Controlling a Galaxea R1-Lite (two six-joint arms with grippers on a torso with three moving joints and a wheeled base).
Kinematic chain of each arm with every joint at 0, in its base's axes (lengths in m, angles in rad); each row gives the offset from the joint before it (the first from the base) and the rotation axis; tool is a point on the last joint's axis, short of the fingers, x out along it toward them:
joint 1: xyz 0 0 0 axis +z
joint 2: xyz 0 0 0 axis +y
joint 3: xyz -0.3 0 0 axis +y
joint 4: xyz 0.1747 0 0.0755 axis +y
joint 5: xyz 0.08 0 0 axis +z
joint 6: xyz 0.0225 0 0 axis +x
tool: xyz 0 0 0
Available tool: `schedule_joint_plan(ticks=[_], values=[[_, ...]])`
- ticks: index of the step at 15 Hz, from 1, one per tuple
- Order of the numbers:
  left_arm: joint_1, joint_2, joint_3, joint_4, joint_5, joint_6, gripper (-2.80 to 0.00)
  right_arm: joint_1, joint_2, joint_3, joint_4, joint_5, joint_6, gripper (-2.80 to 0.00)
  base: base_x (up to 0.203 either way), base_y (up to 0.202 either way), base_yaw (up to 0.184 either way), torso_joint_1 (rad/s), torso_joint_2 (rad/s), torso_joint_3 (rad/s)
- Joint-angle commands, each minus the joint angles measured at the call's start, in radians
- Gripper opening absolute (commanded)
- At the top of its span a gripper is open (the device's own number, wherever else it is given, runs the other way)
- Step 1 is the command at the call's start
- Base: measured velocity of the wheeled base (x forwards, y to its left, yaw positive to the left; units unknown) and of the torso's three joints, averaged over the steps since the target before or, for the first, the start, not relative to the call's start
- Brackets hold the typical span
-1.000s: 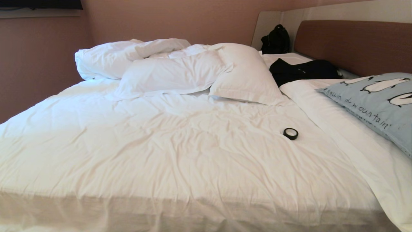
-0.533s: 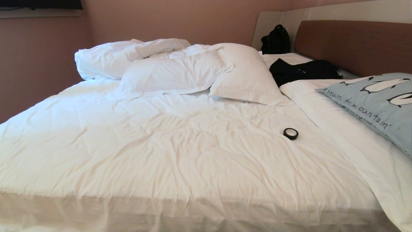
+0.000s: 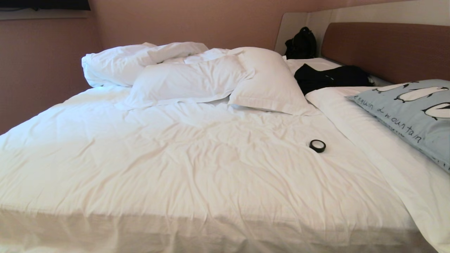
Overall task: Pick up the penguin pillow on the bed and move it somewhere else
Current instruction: Pick up the pillow
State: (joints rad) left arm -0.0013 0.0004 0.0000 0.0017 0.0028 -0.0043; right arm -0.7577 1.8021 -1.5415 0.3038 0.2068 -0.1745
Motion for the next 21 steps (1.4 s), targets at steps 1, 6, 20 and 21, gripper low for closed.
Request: schedule_joint_plan(ticks=[1, 6, 20, 21], values=[[0.001, 0.000, 0.002, 0.001, 0.000, 0.000, -2.80, 0.000, 0.080, -0.009, 0.002, 0.003, 0.000, -2.80, 0.000, 0.000, 0.000, 0.000, 0.00, 0.000], [0.000, 0.000, 0.002, 0.000, 0.000, 0.000, -2.80, 0.000, 0.102, -0.031, -0.002, 0.021, 0.015, -2.80, 0.000, 0.000, 0.000, 0.000, 0.00, 0.000], [0.000, 0.000, 0.002, 0.001, 0.000, 0.000, -2.80, 0.012, 0.063, -0.029, -0.279, 0.072, 0.170, -2.80, 0.000, 0.000, 0.000, 0.000, 0.00, 0.000], [0.000, 0.000, 0.002, 0.000, 0.000, 0.000, -2.80, 0.019, 0.065, -0.029, -0.296, 0.072, 0.176, -2.80, 0.000, 0.000, 0.000, 0.000, 0.00, 0.000]])
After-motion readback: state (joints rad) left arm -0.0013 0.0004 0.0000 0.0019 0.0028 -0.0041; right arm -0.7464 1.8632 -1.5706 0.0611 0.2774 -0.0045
